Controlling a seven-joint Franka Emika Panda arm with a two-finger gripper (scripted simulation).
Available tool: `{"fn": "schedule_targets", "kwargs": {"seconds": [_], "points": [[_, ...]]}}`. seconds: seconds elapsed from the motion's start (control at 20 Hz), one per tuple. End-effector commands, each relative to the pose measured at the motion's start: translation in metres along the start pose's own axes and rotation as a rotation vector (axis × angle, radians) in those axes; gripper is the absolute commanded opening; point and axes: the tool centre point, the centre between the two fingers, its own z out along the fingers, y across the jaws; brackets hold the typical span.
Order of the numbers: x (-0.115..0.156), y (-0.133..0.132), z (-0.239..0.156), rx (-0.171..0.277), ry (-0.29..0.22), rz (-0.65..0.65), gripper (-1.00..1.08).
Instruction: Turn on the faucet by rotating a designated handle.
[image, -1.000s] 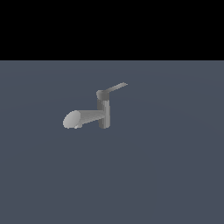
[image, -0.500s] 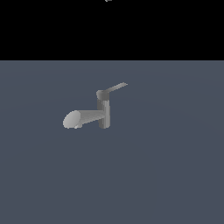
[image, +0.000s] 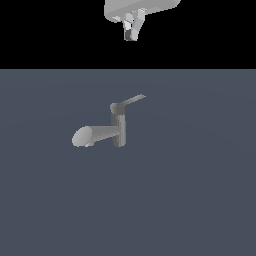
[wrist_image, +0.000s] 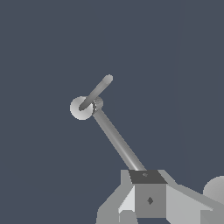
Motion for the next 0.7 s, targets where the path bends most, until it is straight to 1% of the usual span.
{"fn": "schedule_targets", "kwargs": {"seconds": [0.0,0.35,0.65], "points": [[0.013,-0.009,0.013,0.001,0.003,0.08,-1.0],[0.049,-0.029,0.051,-0.001,0.024,0.299,-1.0],[0.08,-0.042,0.086,-0.004,0.057,0.483,-1.0]]}}
